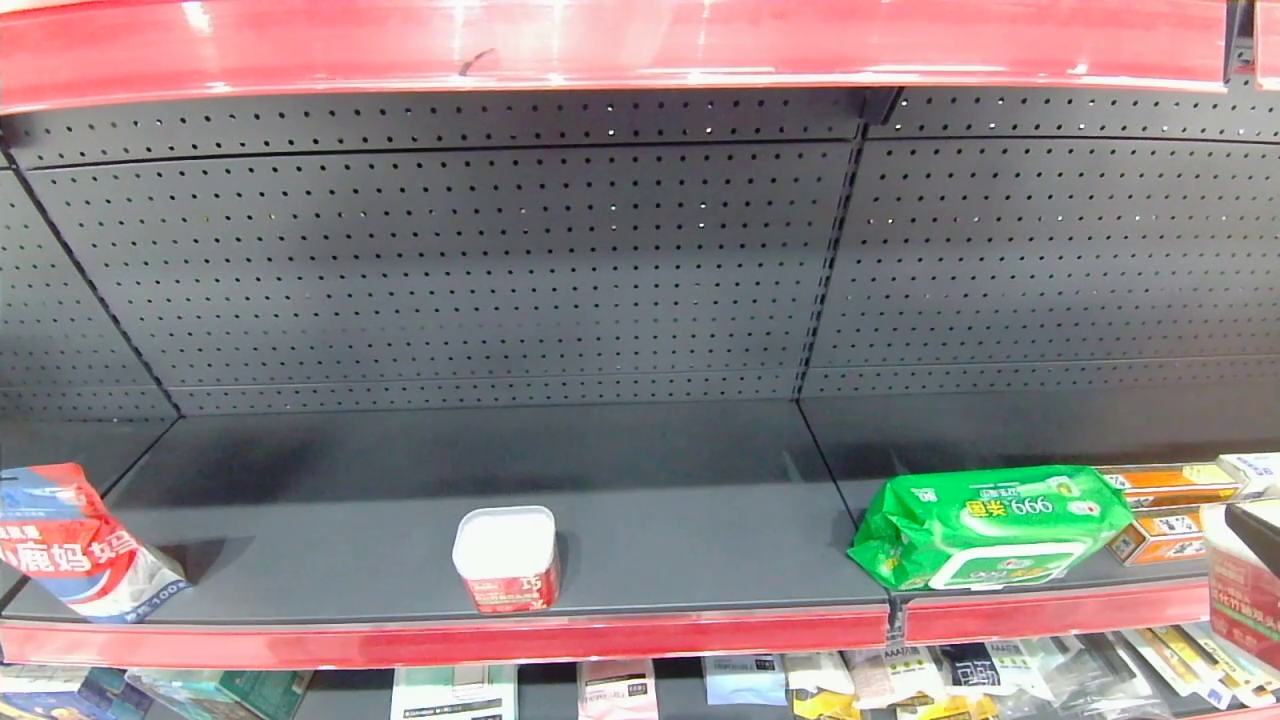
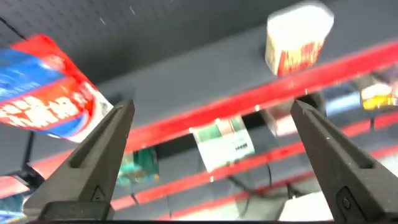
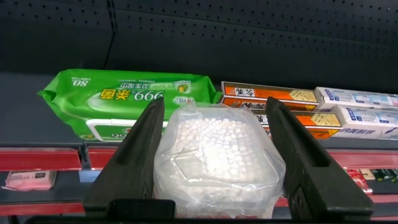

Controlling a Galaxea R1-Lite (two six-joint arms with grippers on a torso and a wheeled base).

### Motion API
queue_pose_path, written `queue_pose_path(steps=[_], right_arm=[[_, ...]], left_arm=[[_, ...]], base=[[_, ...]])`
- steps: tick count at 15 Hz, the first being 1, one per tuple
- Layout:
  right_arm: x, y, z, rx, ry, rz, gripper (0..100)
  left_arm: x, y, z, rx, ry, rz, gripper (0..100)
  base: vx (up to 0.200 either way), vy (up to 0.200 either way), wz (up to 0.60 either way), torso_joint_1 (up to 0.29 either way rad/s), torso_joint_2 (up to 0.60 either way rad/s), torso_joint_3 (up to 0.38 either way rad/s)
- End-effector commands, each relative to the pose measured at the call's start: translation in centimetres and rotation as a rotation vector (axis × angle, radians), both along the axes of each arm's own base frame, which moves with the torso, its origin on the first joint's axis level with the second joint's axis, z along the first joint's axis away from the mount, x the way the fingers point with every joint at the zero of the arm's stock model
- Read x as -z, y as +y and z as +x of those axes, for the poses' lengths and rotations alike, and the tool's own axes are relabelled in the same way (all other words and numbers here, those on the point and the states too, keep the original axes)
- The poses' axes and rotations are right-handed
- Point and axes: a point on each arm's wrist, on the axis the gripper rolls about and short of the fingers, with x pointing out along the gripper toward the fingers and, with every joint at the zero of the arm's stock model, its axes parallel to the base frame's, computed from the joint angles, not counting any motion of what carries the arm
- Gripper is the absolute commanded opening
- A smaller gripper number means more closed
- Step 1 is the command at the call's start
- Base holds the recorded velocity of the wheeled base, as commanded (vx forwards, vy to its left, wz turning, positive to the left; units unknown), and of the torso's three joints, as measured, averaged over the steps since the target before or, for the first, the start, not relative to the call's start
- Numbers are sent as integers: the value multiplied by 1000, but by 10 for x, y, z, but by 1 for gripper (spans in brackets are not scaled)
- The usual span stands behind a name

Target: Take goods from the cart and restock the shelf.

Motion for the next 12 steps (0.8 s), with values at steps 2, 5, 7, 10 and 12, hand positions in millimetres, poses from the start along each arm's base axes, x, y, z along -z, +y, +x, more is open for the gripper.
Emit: queue_pose_path(steps=[2,5,7,10,12], right_arm=[[0,0,0,2,-1,0,0],[-4,0,3,-3,-6,-6,0],[-4,0,3,-10,-2,-31,0],[-8,-1,4,-11,-12,-41,0],[-8,-1,4,-11,-12,-41,0]], left_arm=[[-1,1,-4,2,-33,-2,100],[0,2,-7,10,-45,0,100],[5,3,-10,15,-53,2,100],[15,4,-16,31,-80,18,100],[17,5,-20,36,-103,40,100]], base=[[0,0,0,0,0,0],[0,0,0,0,0,0],[0,0,0,0,0,0],[0,0,0,0,0,0],[0,0,0,0,0,0]])
